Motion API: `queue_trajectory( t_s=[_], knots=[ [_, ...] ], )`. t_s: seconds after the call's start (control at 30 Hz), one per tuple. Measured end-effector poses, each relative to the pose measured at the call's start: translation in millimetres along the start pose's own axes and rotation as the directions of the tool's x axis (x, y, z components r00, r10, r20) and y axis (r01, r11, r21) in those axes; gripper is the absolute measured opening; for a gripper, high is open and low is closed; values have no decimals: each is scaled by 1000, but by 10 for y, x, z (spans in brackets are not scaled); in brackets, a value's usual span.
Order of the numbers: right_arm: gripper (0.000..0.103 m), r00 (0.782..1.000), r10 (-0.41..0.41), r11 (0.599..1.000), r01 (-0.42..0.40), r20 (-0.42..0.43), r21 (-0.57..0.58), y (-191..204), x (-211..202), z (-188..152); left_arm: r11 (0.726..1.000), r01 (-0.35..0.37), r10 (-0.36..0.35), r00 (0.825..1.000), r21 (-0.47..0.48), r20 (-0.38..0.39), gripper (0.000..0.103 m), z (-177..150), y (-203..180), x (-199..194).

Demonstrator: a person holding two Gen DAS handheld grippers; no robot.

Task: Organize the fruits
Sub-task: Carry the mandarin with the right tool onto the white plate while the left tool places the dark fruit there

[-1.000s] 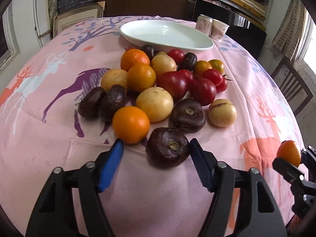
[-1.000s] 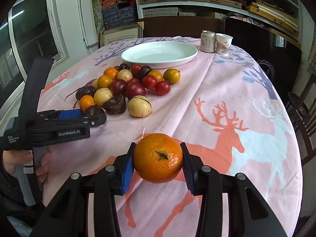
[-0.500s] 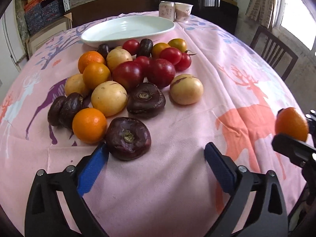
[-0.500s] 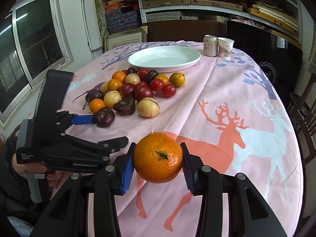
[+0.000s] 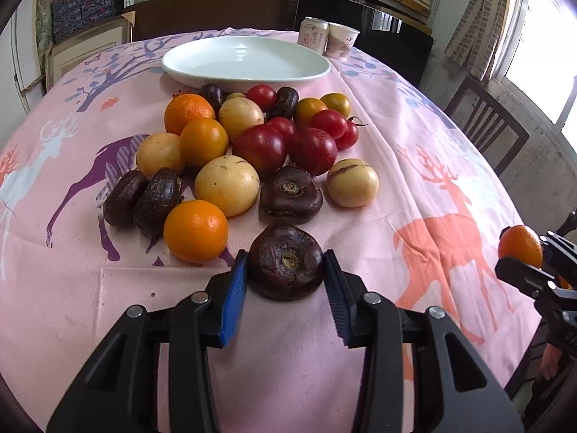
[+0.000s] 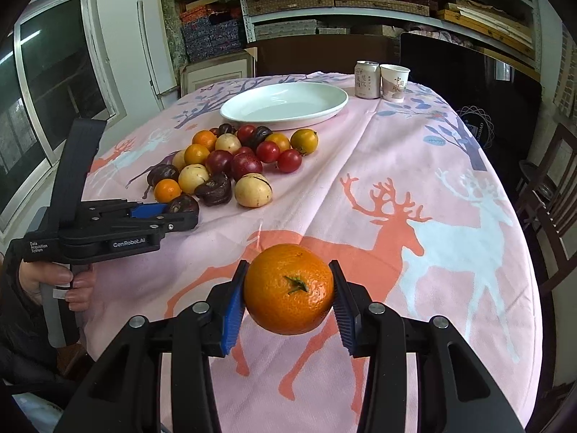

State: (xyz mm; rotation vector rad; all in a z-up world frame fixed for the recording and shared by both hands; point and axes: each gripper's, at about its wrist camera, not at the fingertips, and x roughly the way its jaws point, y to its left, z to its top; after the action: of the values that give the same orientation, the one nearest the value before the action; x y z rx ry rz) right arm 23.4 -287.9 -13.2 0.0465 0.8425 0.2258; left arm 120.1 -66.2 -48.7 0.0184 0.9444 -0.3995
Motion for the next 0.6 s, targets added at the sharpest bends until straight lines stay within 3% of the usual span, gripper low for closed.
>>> queue_trajectory(
  t_s=[0.3,0.4,0.6],
  knots=[
    [44,1000,11,1000,-10,18,-13,94,30,242,997,-32,20,987,74,162,41,45,-25,-624],
    [44,997,60,998,-61,53,19,94,46,484,991,-95,73,974,91,214,41,304,23,-752],
    [44,986,57,998,-56,157,-9,113,298,1167,993,-111,121,949,-51,291,41,1041,430,-748]
  ],
)
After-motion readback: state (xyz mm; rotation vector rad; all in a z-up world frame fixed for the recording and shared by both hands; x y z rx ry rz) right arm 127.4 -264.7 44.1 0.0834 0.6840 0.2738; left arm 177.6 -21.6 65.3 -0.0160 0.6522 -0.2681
